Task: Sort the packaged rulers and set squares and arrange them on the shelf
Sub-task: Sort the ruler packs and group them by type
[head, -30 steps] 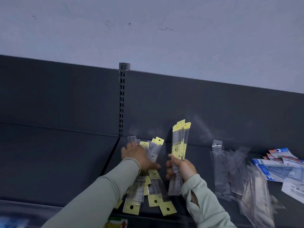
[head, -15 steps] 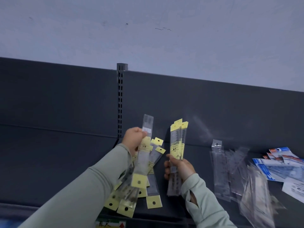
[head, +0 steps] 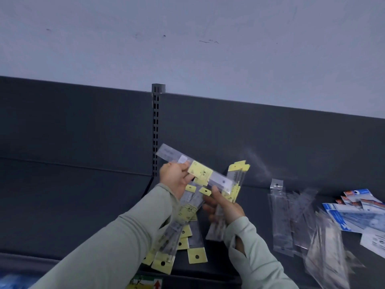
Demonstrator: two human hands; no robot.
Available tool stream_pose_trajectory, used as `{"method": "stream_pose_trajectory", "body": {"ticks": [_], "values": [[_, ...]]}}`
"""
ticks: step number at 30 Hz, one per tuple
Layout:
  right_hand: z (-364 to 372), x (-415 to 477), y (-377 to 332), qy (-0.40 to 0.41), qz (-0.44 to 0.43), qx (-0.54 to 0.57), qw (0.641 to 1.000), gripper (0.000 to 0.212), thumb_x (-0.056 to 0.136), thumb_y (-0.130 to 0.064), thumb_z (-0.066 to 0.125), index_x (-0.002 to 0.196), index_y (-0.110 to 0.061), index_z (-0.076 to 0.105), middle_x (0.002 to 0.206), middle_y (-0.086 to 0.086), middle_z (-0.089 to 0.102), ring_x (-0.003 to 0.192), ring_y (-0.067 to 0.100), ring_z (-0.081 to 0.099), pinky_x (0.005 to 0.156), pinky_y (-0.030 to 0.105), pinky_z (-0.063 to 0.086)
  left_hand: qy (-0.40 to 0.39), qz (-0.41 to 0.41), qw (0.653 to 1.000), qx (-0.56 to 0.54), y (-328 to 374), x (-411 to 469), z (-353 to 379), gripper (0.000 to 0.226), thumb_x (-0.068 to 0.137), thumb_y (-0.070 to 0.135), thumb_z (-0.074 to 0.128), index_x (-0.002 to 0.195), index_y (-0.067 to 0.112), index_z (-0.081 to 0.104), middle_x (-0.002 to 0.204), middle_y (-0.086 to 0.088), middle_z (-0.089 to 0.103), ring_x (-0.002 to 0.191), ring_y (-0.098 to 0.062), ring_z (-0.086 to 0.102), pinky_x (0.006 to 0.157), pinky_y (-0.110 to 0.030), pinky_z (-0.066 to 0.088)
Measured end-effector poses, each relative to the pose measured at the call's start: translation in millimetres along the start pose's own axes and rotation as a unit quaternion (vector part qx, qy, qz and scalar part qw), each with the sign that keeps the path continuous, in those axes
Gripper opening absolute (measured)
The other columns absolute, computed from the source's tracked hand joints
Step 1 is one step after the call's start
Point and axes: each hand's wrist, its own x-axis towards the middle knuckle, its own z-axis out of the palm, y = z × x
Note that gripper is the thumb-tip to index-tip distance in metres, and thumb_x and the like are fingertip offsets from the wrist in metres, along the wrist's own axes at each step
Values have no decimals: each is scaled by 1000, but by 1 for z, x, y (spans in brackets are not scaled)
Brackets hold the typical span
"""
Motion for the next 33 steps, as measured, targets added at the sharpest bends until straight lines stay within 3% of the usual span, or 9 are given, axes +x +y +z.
{"method": "stream_pose_trajectory", "body": {"ticks": [6,9,12,14,18,20,24,29,33], "values": [[3,-1,-9,76,-75,89,990,29,83,1,67,110,4,55,62,9,70,42,14,64,37,19,45,66,-13,986,151,-16,7,-19,78,79,-8,69,144,-5,25,125,-26,56,105,-32,63,80,-41,58],[0,-1,-9,85,-88,46,991,39,83,3,67,119,8,51,70,12,69,40,14,60,36,19,43,123,121,878,446,-9,5,-27,118,68,16,85,153,26,3,156,-8,14,142,-30,20,113,-49,25],[-3,-3,-6,82,-95,17,992,41,82,1,68,120,7,51,77,14,67,40,13,59,37,20,43,-9,215,701,679,-5,-1,-29,58,80,38,72,133,41,49,144,9,41,139,-15,24,115,-50,2],[-4,-5,-6,77,-102,4,992,40,82,0,68,118,6,52,77,12,67,40,12,60,38,20,45,-100,207,672,704,-4,0,-31,13,86,37,66,98,37,69,108,17,64,118,-6,47,113,-45,6],[-4,-10,-10,57,-119,-15,991,36,83,-7,70,114,5,56,77,10,69,43,13,60,39,20,44,-174,169,781,575,5,2,-33,14,87,16,67,74,19,66,68,3,61,68,-12,57,79,-40,52],[-5,-14,-9,38,-122,-24,992,31,85,-12,68,109,2,57,76,9,69,48,14,58,42,21,44,-146,160,851,479,5,0,-31,18,90,10,63,72,12,61,63,-3,53,59,-13,50,62,-34,51],[-1,-19,-6,8,-124,-55,991,20,86,-25,66,97,-9,60,76,4,70,56,16,60,45,24,47,-164,39,945,280,-8,-14,-10,15,92,11,61,77,9,60,77,-9,61,70,-19,58,68,-33,52],[3,-19,-2,-32,-116,-83,989,25,81,-23,70,104,-12,64,90,6,72,76,17,68,56,22,55,-189,-87,967,145,-20,-33,12,12,96,12,55,86,8,60,77,-6,64,70,-18,62,57,-29,53],[-1,-10,1,-38,-114,-99,988,25,80,-2,70,104,-7,64,88,8,71,80,21,67,76,31,55,-189,-60,959,203,-23,-27,7,13,96,13,54,102,10,65,91,-4,66,82,-17,60,68,-28,51]]}}
